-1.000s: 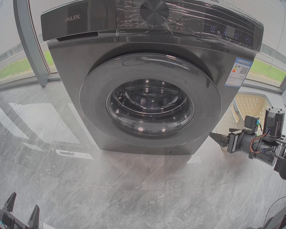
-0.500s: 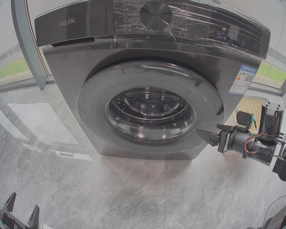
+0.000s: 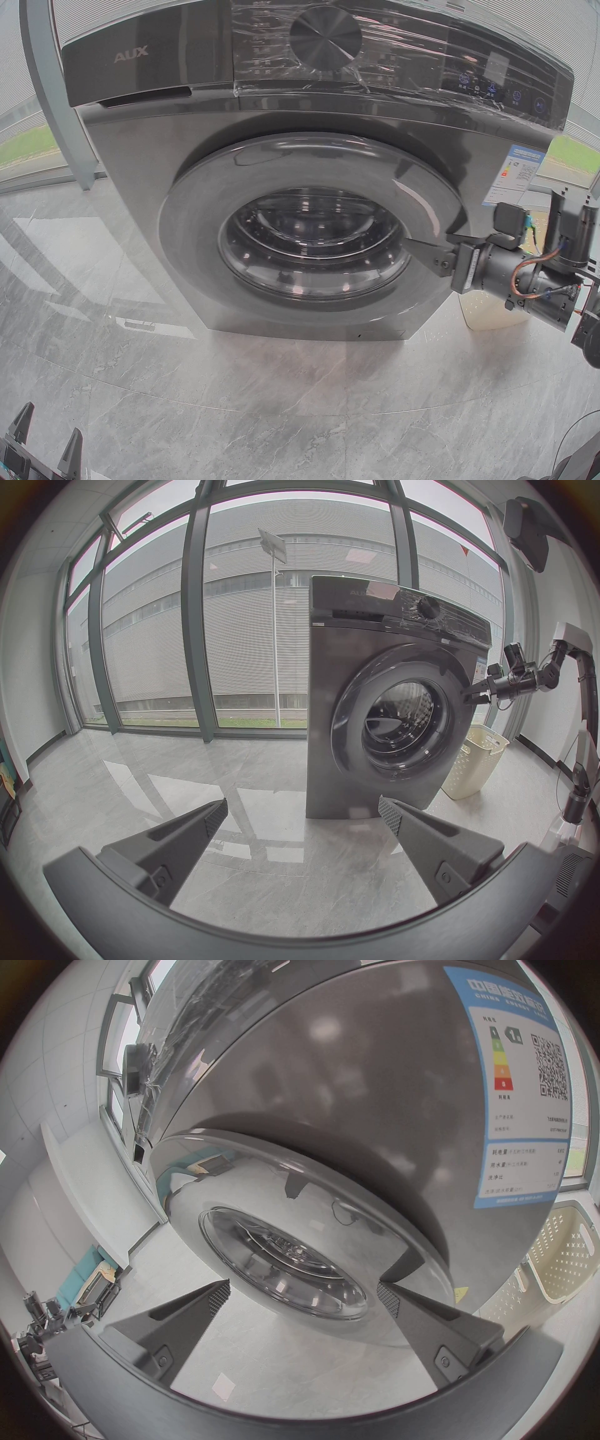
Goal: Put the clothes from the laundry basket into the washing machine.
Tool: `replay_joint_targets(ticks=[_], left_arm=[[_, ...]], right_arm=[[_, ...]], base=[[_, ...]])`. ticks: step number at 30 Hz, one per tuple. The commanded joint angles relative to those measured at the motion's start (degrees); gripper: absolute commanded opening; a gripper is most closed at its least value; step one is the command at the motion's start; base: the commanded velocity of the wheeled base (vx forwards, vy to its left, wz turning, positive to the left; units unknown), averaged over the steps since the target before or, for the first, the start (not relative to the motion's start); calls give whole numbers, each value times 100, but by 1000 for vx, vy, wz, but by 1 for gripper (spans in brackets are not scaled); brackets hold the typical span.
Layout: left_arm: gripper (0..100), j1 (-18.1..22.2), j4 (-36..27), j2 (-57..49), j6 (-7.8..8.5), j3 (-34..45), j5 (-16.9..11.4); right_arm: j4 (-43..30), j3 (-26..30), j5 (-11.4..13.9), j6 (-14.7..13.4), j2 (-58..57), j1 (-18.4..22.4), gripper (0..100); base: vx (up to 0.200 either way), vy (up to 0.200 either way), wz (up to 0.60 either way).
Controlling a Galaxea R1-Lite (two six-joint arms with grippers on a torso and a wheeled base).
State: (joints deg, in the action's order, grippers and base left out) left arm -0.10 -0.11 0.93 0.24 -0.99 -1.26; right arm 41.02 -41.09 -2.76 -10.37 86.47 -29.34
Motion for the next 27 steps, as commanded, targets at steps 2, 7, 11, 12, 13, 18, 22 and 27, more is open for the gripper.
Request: replay_joint_targets(ticks=[2, 7, 11, 12, 13, 18, 22, 27], left_arm=[[100, 1, 2, -66, 2, 99, -6], [100, 1, -7, -66, 2, 99, -6], [100, -8, -7, -66, 2, 99, -6], [100, 1, -7, -66, 2, 99, -6], [100, 1, -7, -66, -16, 99, 3], [100, 1, 2, -75, -16, 99, 3], [100, 1, 2, -75, -16, 99, 3], [100, 1, 2, -75, -16, 99, 3]], right_arm=[[143, 321, -138, 35, -86, -19, 100], [108, 1209, -41, 132, -1018, -291, 100], [20, 2106, 12, 220, -2275, -687, 100], [20, 2229, 12, 282, -2468, -687, 100], [2, 2440, 29, 413, -2828, -652, 100], [-296, 3222, 205, 589, -4419, 25, 100], [-1175, 3274, 179, 580, -5755, 438, 100], [-2784, 3028, 196, 598, -7293, 799, 100]], base=[[0, 0, 0], [0, 0, 0], [0, 0, 0], [0, 0, 0], [0, 0, 0], [0, 0, 0], [0, 0, 0], [0, 0, 0]])
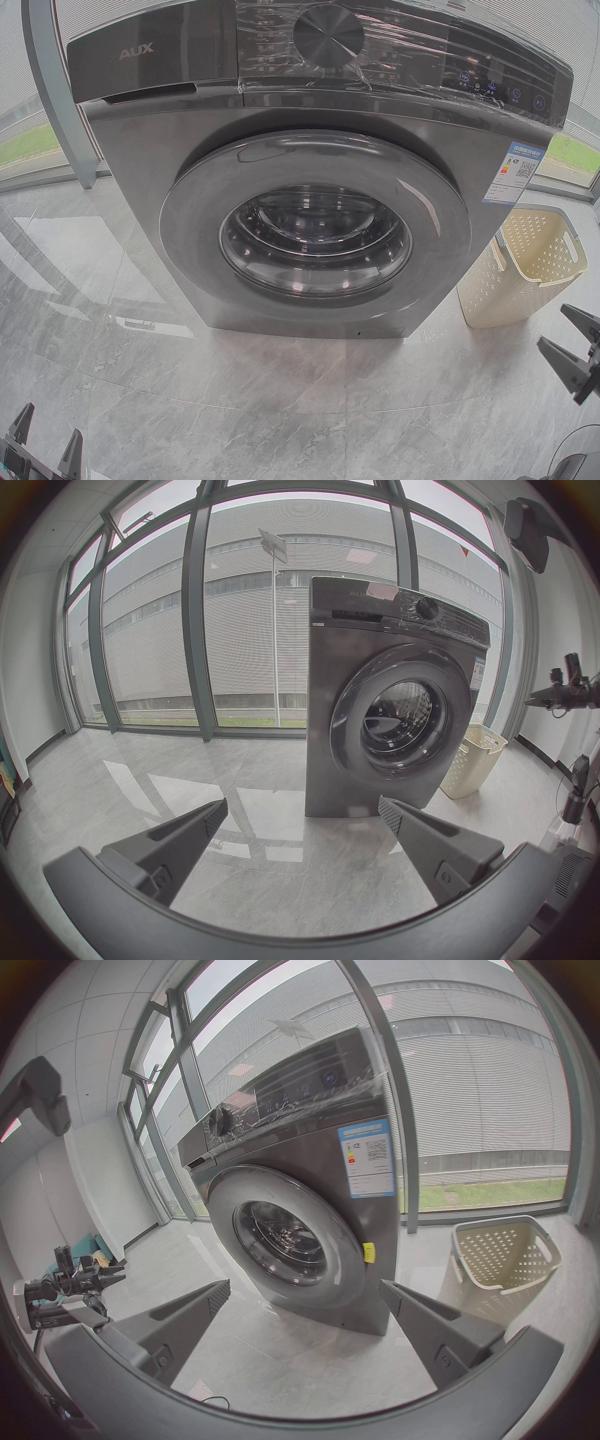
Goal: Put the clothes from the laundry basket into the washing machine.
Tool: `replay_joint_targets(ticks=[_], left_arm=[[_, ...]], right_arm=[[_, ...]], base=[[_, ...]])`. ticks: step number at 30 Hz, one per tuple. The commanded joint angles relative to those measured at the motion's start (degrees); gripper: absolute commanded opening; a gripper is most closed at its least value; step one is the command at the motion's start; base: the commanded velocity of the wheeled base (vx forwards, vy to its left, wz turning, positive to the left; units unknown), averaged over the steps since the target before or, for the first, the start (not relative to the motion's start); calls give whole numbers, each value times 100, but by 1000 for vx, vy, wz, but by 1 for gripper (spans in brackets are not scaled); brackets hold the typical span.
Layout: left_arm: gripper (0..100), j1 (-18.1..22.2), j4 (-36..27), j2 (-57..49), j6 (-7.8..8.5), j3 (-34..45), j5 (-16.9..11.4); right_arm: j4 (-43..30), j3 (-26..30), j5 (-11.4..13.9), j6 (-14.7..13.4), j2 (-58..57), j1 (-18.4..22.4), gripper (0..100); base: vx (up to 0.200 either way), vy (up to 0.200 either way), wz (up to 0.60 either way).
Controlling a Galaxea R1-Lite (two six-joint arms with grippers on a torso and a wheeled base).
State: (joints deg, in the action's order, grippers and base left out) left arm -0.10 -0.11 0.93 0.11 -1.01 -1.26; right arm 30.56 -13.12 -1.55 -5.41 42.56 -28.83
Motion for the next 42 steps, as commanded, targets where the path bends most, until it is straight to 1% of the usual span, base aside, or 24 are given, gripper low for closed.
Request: replay_joint_targets(ticks=[1, 3, 5, 7, 9, 10, 11, 14, 16, 17, 18, 19, 21, 23, 24, 25, 27, 29, 30, 34, 38, 39, 40, 42], left_arm=[[100, 1, 2, -75, -2, 101, 3], [100, 1, 2, -75, -2, 101, 3], [100, 1, 2, -75, -2, 101, 3], [100, 1, 2, -75, 7, 101, 3], [100, 1, 2, -75, 7, 101, 3], [100, 1, 2, -75, 7, 101, 3], [100, 1, 2, -75, 7, 101, 3], [100, 1, 2, -75, 7, 101, 3], [100, 1, 2, -75, 7, 101, 3], [100, 1, 2, -75, -2, 101, 3], [100, 1, 2, -75, -2, 101, 3], [100, 1, 2, -75, 7, 101, 3], [100, 1, 2, -75, 7, 101, 3], [100, 1, 2, -75, 7, 101, 3], [100, 1, 2, -75, 7, 101, 3], [100, 1, 2, -75, 7, 101, 3], [100, 1, 2, -75, 7, 101, 3], [100, 1, 2, -75, 7, 101, 3], [100, 1, 2, -75, 7, 101, 3], [100, 1, 2, -75, 7, 101, 3], [100, 1, 2, -75, 7, 101, 3], [100, 1, 2, -75, 7, 101, 3], [100, 1, 2, -75, 7, 101, 3], [100, 1, 2, -75, 7, 101, 3]], right_arm=[[-2037, 204, 67, 102, -3166, 800, 100], [-2485, 204, 49, 102, -3561, 958, 100], [-2687, 319, 14, 75, -3860, 1275, 100], [-2582, 538, -232, 67, -3904, 1327, 100], [-2292, 714, -654, 49, -3895, 1319, 100], [-2248, 758, -786, 40, -3887, 1327, 100], [-2256, 811, -900, 31, -3887, 1336, 100], [-2256, 899, -1014, -4, -3887, 1363, 100], [-2318, 916, -1287, -56, -3869, 1371, 100], [-2335, 890, -1260, -92, -3825, 1503, 100], [-2353, 846, -1146, -83, -3737, 1776, 100], [-2335, 793, -926, -74, -3632, 2004, 100], [-2327, 802, -522, -12, -3491, 2241, 100], [-2362, 978, -276, 93, -3553, 2321, 100], [-2362, 978, -276, 93, -3553, 2321, 100], [-2406, 1312, -241, 163, -3711, 2347, 100], [-2705, 1312, -293, 102, -3755, 2435, 100], [-2863, 1294, -258, 163, -4045, 2839, 100], [-2828, 1312, -232, 155, -4256, 2962, 100], [-2828, 1303, -223, 155, -4256, 2857, 100], [-3012, 1312, -12, 286, -4256, 2865, 100], [-3065, 1312, 155, 497, -4256, 2874, 100], [-3065, 1303, 199, 594, -4256, 2874, 100], [-3179, 1259, 208, 541, -4203, 2874, 100]], base=[[0, 0, 0], [0, 0, 0], [0, 0, 0], [0, 0, 0], [0, 0, 0], [0, 0, 0], [0, 0, 0], [0, 0, 0], [0, 0, 0], [0, 0, 0], [0, 0, 0], [0, 0, 0], [0, 0, 0], [0, 0, 0], [0, 0, 0], [0, 0, 0], [0, 0, 0], [0, 0, 0], [0, 0, 0], [0, 0, 0], [0, 0, 0], [0, 0, 0], [0, 0, 0], [0, 0, 0]])
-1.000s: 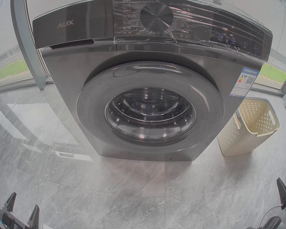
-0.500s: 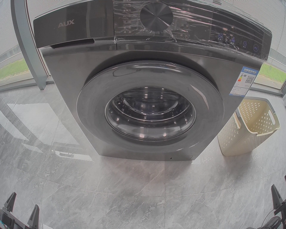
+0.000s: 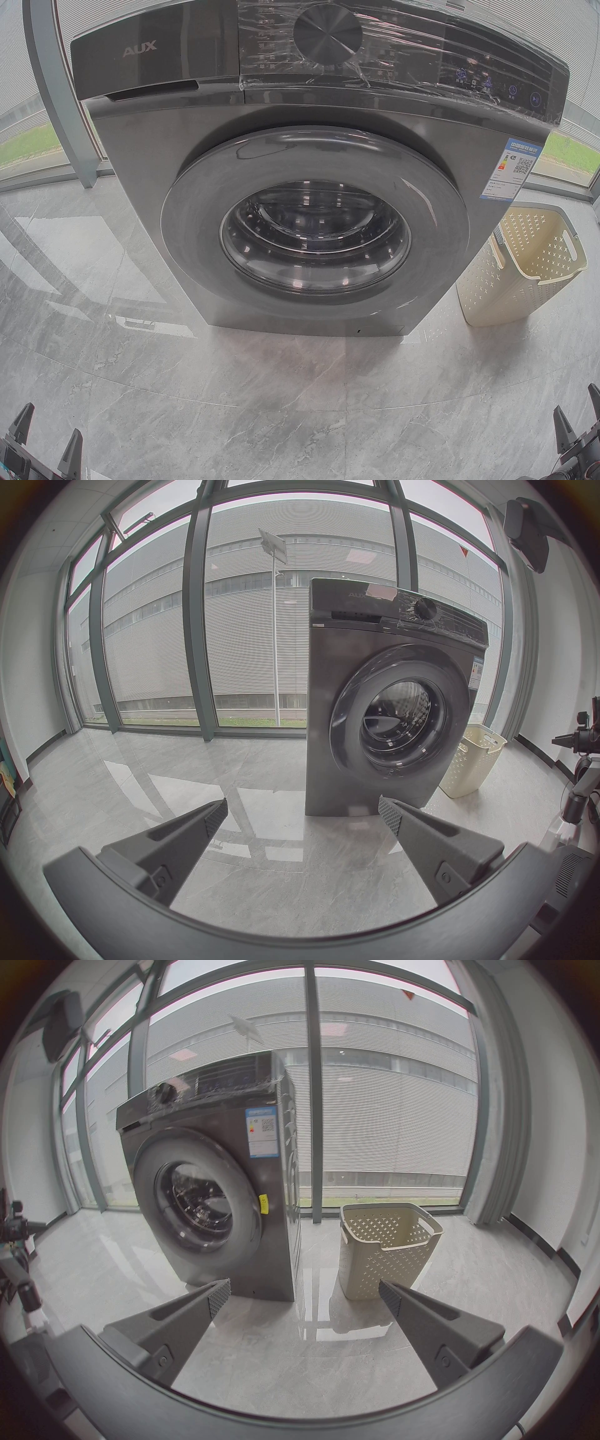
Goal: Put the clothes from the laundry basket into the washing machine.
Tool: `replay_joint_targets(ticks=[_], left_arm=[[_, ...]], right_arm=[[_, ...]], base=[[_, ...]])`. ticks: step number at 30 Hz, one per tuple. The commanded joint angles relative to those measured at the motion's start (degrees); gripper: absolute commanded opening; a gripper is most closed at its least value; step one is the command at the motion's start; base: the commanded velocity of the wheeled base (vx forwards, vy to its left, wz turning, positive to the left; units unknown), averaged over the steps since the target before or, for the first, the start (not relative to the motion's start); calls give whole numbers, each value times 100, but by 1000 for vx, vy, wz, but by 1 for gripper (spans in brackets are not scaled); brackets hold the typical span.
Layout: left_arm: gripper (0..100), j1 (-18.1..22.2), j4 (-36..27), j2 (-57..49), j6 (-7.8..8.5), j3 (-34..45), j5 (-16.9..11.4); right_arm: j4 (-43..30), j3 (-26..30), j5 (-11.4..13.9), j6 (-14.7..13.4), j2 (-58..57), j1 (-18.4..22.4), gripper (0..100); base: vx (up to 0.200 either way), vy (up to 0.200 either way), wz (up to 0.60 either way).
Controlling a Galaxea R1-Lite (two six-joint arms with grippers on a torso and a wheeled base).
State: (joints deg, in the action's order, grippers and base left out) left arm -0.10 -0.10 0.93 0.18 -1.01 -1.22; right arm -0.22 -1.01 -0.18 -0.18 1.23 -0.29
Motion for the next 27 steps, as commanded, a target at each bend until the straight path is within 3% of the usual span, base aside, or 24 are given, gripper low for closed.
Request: replay_joint_targets(ticks=[1, 8, 27], left_arm=[[100, 1, 1, -75, -1, 101, -1], [100, 1, 1, -75, -1, 101, -1], [100, 1, 1, -75, -1, 101, -1]], right_arm=[[-101, 48, 53, -43, -44, 29, 100], [4, 92, 185, 71, -97, 12, 100], [4, 92, 141, -17, -97, 3, 100]], base=[[0, 0, 0], [0, 0, 0], [0, 0, 0]])
